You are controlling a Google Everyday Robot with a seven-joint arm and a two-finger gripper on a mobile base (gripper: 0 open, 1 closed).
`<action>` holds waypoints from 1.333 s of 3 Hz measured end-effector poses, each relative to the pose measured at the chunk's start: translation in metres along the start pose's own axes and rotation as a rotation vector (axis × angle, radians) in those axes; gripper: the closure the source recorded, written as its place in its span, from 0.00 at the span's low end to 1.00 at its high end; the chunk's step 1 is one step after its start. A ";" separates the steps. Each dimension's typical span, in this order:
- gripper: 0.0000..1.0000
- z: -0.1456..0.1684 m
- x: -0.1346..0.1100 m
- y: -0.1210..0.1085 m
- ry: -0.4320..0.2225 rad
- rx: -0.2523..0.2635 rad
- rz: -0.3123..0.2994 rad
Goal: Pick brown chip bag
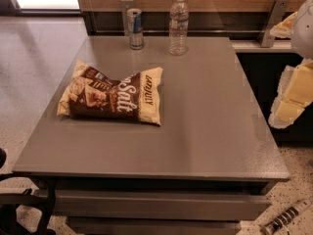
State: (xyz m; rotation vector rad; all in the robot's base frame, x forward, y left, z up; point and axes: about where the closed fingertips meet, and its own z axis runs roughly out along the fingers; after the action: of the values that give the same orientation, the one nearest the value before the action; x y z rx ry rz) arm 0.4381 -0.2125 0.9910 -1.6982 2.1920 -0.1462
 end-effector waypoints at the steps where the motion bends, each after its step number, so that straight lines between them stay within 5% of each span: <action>1: 0.00 0.000 0.000 0.000 0.000 0.000 0.000; 2: 0.00 0.001 -0.019 -0.009 -0.040 0.010 -0.029; 4: 0.00 0.043 -0.120 -0.028 -0.244 0.004 -0.095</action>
Offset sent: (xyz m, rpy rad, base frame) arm 0.0315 0.0365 0.0085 0.0601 -0.0397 0.0872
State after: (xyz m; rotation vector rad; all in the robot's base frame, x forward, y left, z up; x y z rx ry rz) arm 0.5036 -0.0999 0.9860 -1.7194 1.9343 0.0313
